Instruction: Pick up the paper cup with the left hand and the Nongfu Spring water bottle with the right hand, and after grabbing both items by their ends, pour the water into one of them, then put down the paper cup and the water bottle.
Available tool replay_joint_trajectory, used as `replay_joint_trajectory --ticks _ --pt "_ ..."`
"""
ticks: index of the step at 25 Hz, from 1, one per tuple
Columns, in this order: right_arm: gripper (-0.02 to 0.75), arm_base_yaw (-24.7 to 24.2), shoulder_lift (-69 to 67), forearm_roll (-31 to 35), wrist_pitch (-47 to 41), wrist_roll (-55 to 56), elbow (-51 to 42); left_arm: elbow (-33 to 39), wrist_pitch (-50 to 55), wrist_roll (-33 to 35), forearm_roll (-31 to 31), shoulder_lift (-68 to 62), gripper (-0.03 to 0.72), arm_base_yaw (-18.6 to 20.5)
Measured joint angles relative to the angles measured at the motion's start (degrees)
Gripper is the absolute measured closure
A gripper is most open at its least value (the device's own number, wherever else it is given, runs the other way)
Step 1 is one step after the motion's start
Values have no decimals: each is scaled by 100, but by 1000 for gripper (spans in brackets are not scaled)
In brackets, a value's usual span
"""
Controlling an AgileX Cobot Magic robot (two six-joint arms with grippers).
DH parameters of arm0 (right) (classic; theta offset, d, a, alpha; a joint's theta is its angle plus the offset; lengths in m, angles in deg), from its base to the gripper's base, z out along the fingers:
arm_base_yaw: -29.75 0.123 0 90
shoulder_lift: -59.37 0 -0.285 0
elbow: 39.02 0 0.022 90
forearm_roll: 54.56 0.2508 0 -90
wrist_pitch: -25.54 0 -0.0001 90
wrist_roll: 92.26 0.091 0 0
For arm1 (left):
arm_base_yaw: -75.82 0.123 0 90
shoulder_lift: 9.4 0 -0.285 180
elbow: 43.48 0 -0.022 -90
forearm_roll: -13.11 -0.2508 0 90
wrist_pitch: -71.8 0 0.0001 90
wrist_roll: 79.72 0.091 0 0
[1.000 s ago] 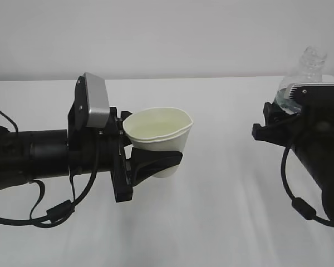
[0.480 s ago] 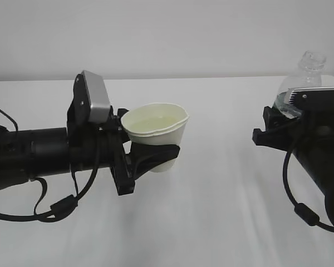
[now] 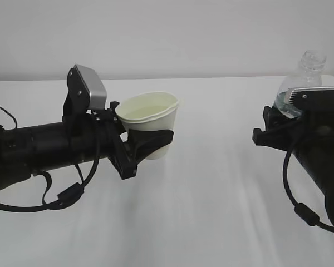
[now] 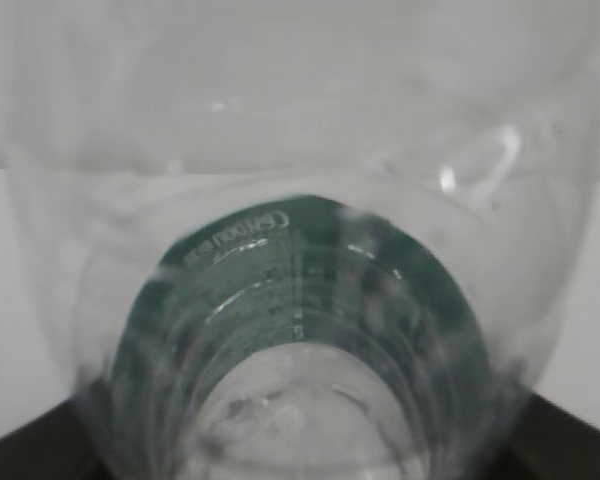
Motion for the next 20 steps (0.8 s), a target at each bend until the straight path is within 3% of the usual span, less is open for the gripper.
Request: replay_joint_trajectory --ticks 20 --pt "265 0 0 -9 11 0 0 20 100 866 2090 0 297 0"
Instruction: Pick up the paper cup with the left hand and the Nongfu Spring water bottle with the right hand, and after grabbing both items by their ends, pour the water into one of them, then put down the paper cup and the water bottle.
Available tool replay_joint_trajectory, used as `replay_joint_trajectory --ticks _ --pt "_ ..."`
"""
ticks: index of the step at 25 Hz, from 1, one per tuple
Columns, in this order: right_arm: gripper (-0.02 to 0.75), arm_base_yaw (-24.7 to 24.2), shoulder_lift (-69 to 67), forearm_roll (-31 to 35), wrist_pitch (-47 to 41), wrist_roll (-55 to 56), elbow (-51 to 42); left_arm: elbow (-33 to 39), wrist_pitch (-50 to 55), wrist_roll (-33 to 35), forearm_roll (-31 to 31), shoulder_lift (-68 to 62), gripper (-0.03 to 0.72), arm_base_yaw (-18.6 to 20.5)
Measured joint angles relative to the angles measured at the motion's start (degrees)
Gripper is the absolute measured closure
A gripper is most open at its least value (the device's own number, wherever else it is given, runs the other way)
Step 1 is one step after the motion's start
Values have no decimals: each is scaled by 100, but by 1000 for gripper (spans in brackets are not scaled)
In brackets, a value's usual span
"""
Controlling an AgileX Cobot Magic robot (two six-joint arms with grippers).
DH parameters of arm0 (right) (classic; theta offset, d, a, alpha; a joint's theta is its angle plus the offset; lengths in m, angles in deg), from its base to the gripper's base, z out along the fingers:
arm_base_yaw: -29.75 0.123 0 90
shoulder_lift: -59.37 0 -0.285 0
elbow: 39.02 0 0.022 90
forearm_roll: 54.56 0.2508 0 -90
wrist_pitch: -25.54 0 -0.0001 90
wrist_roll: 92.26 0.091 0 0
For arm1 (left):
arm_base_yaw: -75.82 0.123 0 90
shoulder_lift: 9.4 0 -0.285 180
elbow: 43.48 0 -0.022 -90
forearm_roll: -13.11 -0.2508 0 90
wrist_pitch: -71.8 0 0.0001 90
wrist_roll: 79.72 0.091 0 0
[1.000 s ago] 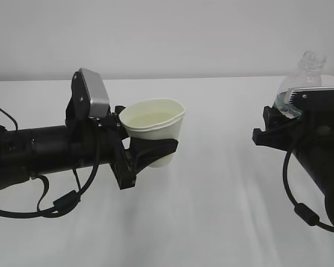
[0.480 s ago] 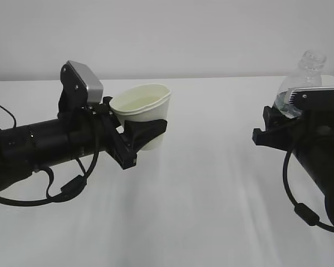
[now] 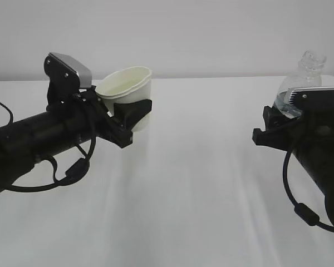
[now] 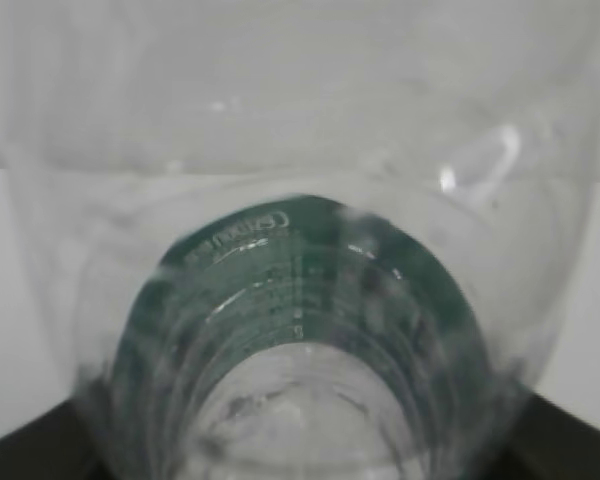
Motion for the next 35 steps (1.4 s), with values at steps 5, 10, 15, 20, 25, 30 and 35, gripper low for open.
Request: replay_joint_trajectory --ticks 5,10,15,20,25,30,35 --pt "265 0 0 0 0 0 0 0 0 274 608 0 298 0" --pt "265 0 0 0 0 0 0 0 9 395 1109 0 298 0" --pt "265 0 0 0 0 0 0 0 52 521 1364 0 299 13" --pt "265 0 0 0 0 0 0 2 282 569 1402 0 300 270" --pt "265 0 0 0 0 0 0 2 297 569 1443 0 300 573" --pt "265 0 0 0 33 0 0 2 300 569 1442 0 301 844" --pt "265 0 0 -4 47 0 0 2 300 569 1442 0 301 1117"
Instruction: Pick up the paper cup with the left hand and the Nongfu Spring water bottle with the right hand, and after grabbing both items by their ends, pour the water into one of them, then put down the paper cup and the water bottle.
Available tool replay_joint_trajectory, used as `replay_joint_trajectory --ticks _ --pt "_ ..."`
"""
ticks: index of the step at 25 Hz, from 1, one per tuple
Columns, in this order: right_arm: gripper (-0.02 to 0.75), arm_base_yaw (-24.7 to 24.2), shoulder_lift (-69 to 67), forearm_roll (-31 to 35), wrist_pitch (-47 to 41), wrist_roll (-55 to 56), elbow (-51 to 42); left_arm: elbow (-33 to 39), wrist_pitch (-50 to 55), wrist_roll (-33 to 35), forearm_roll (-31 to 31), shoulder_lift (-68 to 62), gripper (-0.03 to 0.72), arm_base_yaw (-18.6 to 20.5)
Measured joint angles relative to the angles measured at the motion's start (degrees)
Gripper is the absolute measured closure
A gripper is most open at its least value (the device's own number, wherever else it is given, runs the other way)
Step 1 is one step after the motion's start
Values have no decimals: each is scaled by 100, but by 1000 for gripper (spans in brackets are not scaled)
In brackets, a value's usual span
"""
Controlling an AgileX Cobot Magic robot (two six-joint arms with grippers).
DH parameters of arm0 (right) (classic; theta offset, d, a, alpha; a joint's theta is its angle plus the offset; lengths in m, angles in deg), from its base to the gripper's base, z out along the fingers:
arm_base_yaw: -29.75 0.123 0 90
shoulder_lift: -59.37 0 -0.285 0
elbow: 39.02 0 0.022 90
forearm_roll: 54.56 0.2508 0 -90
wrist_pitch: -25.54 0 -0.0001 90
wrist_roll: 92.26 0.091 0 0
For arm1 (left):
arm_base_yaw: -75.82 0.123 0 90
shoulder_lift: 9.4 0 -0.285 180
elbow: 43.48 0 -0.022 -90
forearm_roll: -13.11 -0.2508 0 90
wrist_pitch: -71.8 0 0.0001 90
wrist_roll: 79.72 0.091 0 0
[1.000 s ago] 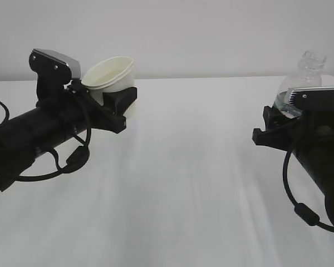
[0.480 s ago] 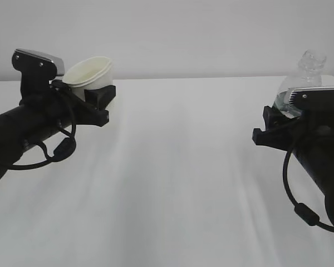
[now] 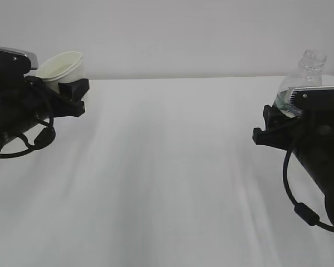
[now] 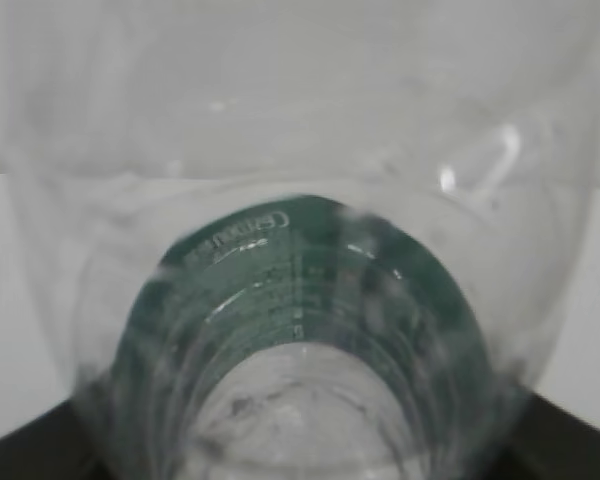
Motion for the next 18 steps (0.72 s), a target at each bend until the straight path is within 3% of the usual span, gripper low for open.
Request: replay_joint_trajectory --ticks 18 --pt "265 0 0 0 31 -107 0 0 10 3 0 0 301 866"
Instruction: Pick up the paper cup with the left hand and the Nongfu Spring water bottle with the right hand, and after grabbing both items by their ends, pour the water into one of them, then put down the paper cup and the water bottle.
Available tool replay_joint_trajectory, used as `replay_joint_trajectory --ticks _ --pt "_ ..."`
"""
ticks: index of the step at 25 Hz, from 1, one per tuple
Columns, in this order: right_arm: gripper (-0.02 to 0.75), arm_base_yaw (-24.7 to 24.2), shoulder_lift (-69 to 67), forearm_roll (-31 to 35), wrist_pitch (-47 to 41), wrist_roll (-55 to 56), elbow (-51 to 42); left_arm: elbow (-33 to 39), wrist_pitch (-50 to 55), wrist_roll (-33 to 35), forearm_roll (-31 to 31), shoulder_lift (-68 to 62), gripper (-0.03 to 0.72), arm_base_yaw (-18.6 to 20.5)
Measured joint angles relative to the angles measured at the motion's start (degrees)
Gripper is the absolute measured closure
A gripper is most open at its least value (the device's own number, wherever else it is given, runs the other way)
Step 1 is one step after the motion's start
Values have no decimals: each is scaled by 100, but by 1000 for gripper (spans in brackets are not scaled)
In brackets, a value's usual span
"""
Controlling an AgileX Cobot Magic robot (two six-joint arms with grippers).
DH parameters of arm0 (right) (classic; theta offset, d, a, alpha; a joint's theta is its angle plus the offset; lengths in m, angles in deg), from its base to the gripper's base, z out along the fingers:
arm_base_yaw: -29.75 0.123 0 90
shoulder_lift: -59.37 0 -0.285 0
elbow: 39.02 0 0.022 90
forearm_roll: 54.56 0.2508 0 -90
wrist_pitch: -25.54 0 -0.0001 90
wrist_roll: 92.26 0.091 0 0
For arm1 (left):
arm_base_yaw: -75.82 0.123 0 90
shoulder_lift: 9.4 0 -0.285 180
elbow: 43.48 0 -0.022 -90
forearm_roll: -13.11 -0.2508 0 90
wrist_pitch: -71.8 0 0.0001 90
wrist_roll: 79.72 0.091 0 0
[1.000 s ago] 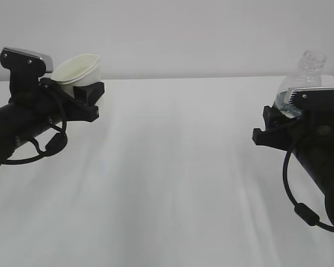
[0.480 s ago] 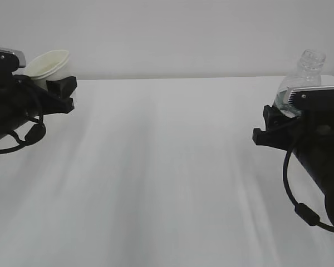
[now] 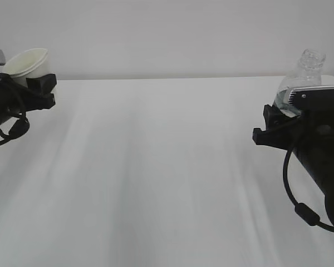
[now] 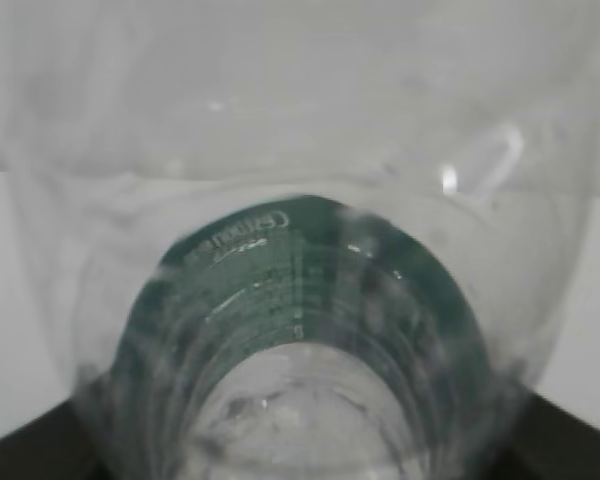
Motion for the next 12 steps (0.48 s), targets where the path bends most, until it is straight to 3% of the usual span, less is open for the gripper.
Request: replay_joint_trajectory --ticks 12 --pt "265 0 0 0 0 -10 0 10 48 62 39 0 302 336"
